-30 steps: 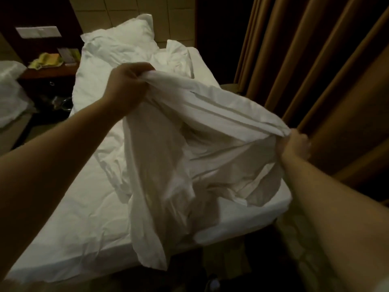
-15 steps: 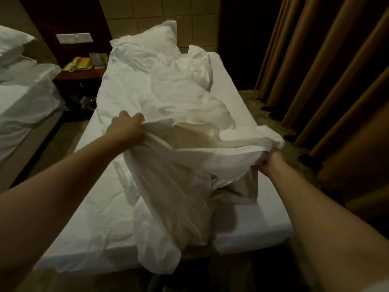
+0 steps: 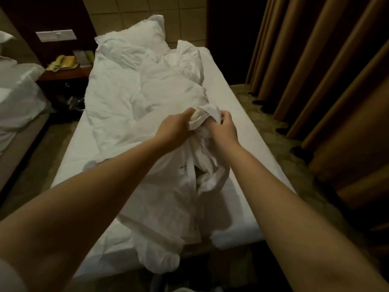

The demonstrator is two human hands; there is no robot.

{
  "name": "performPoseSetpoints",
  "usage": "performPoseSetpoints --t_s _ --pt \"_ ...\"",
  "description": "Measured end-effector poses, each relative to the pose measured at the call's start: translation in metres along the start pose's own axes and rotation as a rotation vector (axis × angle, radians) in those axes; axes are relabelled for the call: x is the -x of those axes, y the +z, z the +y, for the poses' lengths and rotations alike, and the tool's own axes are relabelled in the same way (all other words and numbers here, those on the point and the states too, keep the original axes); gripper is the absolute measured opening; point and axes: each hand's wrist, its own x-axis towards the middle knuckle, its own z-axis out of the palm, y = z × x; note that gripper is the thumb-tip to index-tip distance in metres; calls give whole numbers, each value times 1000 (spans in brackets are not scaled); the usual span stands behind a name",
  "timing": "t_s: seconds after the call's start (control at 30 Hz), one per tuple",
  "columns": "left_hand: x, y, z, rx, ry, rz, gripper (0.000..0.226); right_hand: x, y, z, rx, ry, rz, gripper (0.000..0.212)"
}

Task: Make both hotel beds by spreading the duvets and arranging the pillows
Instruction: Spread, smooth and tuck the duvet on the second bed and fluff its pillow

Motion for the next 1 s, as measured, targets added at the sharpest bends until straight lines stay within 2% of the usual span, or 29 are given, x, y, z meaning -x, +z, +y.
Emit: performPoseSetpoints --t_s 0.07,0.13,0.23,0.33,0.4,0.47,0.53,0.57,0.7,0.77,0.9,1.0 --pt "4 -6 -11 77 34 -124 44 7 10 22 -3 74 -25 65" --pt "5 -14 -21 119 27 -185 38 10 22 43 95 68 -26 77" --pt "-2 -27 -18 294 -90 -67 21 22 49 66 317 76 33 99" --pt "-11 -38 -2 417 -103 87 27 25 62 90 485 196 102 113" --pt "-14 -47 5 486 -68 125 27 29 52 105 535 369 77 106" --pt "-14 -53 2 511 -41 119 29 31 32 124 564 473 66 82" --pt "-13 -55 -4 496 -36 126 27 22 8 132 613 428 70 47" --pt "-13 -56 -9 474 -36 135 25 11 -7 132 658 385 99 38" --pt "-16 -59 -22 323 -36 140 11 -34 -74 85 716 267 251 30" --pt "-21 -59 -22 254 -28 138 19 -54 -102 46 645 193 346 27" --pt "-33 -67 -2 338 -23 172 18 -86 -141 -39 673 86 438 27" --pt "-41 -77 13 402 53 193 16 -91 -165 -105 747 -123 502 27"
